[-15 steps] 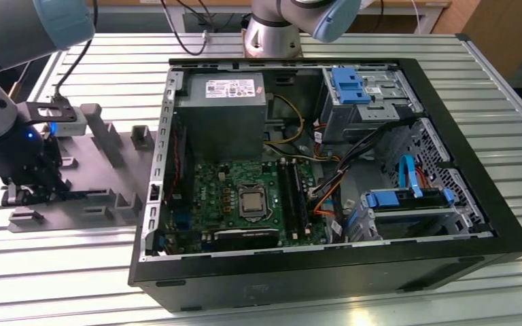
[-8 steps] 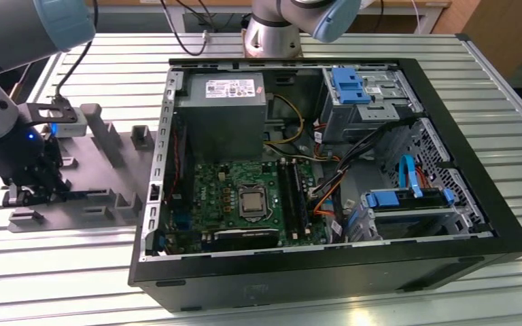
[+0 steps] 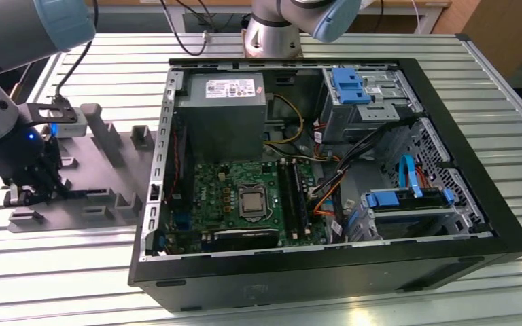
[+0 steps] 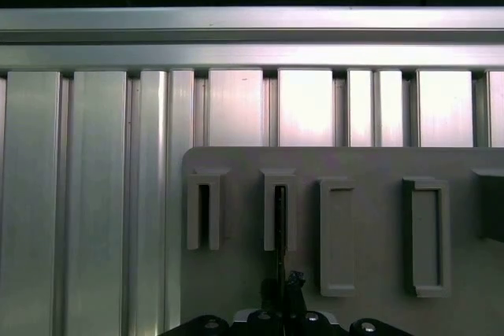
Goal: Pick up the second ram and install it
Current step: 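Pick up the second ram and move it above second insertion slot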
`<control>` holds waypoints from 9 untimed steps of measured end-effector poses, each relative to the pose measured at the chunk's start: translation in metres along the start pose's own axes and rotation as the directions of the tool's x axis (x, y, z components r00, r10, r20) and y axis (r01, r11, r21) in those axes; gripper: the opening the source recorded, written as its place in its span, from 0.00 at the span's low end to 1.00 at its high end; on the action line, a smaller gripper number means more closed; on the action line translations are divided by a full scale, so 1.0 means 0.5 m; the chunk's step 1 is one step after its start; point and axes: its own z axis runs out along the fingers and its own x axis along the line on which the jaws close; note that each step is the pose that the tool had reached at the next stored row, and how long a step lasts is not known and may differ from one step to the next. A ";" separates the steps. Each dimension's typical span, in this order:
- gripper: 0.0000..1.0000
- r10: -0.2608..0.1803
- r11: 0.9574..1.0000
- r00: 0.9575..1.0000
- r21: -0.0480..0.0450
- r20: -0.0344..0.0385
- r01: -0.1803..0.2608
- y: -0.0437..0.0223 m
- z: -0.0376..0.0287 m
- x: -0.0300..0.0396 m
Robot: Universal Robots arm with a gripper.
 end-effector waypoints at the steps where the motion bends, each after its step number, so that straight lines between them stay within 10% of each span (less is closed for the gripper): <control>1: 0.16 0.000 1.000 1.000 0.000 0.000 0.000 0.000 0.000 0.000; 9: 0.14 0.000 1.000 1.000 0.000 0.000 0.000 0.000 -0.001 0.000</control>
